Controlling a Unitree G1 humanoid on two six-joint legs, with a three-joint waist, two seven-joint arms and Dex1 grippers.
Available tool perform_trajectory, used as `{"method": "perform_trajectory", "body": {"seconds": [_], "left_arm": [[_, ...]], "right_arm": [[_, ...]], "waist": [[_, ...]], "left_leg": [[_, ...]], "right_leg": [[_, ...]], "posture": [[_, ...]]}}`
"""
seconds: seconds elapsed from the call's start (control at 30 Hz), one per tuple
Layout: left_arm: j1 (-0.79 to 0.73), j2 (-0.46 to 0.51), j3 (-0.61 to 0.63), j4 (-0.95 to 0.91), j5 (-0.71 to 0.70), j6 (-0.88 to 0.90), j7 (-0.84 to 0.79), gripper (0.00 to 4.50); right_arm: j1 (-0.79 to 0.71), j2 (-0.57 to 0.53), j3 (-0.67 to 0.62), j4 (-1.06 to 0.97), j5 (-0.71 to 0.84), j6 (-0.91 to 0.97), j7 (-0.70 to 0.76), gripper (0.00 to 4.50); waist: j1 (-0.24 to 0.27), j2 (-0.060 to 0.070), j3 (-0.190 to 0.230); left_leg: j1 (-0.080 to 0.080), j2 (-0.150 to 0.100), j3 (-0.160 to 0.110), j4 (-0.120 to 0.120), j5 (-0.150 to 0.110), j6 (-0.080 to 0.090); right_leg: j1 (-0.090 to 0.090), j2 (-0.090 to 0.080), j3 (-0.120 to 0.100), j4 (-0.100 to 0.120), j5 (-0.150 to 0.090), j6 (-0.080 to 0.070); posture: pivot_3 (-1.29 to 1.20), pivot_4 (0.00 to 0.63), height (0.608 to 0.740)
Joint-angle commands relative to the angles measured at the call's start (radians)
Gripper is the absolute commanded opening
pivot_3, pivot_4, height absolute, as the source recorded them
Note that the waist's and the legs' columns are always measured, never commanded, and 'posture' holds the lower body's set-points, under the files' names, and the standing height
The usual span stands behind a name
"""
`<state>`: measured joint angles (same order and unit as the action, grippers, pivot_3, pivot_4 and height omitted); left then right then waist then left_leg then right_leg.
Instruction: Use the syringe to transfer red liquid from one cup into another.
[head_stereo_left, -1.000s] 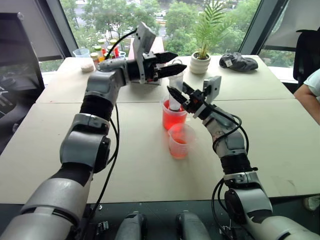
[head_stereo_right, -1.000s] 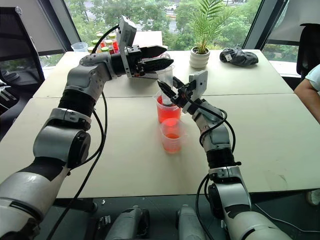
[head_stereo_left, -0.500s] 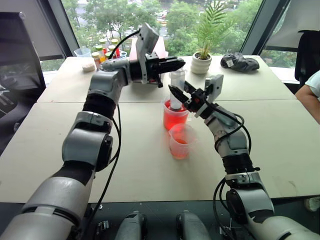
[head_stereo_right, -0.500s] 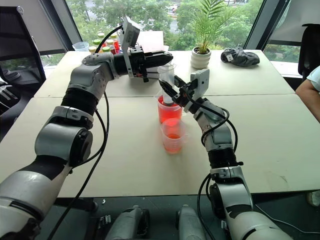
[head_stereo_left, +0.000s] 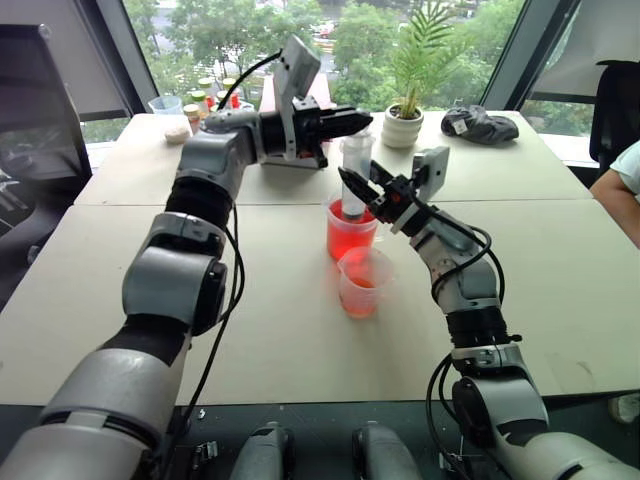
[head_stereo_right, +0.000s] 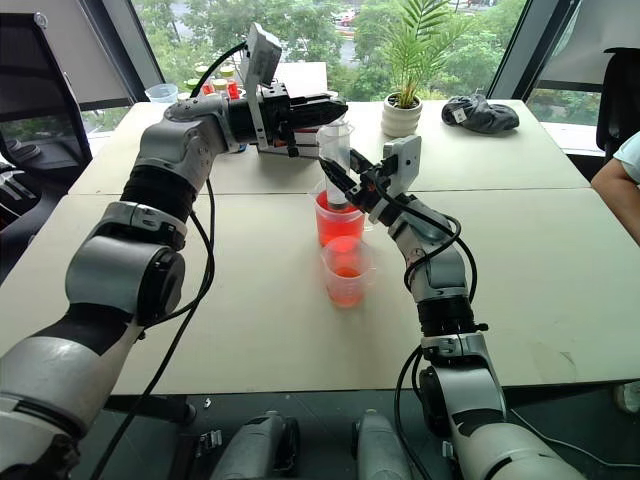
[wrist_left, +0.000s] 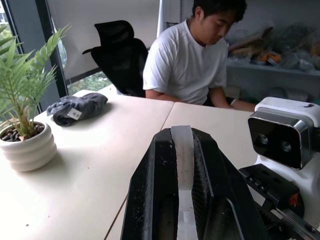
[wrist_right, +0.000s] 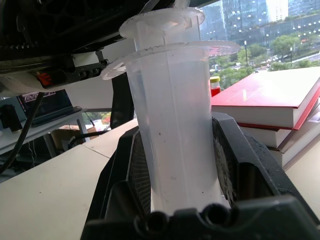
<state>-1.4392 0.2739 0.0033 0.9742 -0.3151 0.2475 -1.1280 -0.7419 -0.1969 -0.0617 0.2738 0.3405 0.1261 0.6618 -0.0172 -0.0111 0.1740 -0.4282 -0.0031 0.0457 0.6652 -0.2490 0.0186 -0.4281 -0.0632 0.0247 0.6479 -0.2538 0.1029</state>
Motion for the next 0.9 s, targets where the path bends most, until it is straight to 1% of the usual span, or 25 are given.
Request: {"method": "perform_trajectory", "body": {"seconds": [0.03, 0.77, 0.83, 0.87, 0.9], "left_arm": [[-0.109, 0.051, 0.083, -0.034, -0.013, -0.072, 0.066, 0.03], [-0.141, 0.054, 0.104, -0.003, -0.012, -0.101, 0.064, 0.03], [-0.134, 0.052, 0.102, -0.009, -0.012, -0.095, 0.058, 0.91], [-0.131, 0.051, 0.102, -0.012, -0.013, -0.091, 0.055, 1.24], [-0.127, 0.050, 0.103, -0.014, -0.012, -0.087, 0.052, 1.71]], "right_arm": [[0.028, 0.010, 0.037, -0.023, -0.001, 0.014, 0.028, 1.37], [0.028, 0.006, 0.039, -0.026, -0.001, 0.011, 0.021, 1.37], [0.023, 0.004, 0.036, -0.027, -0.001, 0.009, 0.019, 1.37], [0.020, 0.002, 0.033, -0.028, 0.000, 0.009, 0.017, 1.37], [0.016, 0.000, 0.031, -0.030, 0.000, 0.009, 0.016, 1.37]], "waist": [[0.000, 0.000, 0.000], [0.000, 0.000, 0.000], [0.000, 0.000, 0.000], [-0.003, -0.001, 0.000], [-0.004, -0.001, 0.000]], "left_leg": [[0.000, 0.000, 0.000, 0.000, 0.000, 0.000], [0.000, 0.000, 0.000, 0.000, 0.000, 0.000], [0.000, 0.000, 0.000, 0.000, 0.000, 0.000], [0.000, 0.000, 0.000, 0.000, 0.000, 0.000], [0.000, 0.000, 0.000, 0.000, 0.000, 0.000]], "right_leg": [[0.000, 0.000, 0.000, 0.000, 0.000, 0.000], [0.000, 0.000, 0.000, 0.000, 0.000, 0.000], [0.000, 0.000, 0.000, 0.000, 0.000, 0.000], [0.000, 0.000, 0.000, 0.000, 0.000, 0.000], [0.000, 0.000, 0.000, 0.000, 0.000, 0.000]], "posture": [[0.00, 0.150, 0.740], [0.00, 0.150, 0.740], [0.00, 0.150, 0.740], [0.00, 0.150, 0.740], [0.00, 0.150, 0.740]]}}
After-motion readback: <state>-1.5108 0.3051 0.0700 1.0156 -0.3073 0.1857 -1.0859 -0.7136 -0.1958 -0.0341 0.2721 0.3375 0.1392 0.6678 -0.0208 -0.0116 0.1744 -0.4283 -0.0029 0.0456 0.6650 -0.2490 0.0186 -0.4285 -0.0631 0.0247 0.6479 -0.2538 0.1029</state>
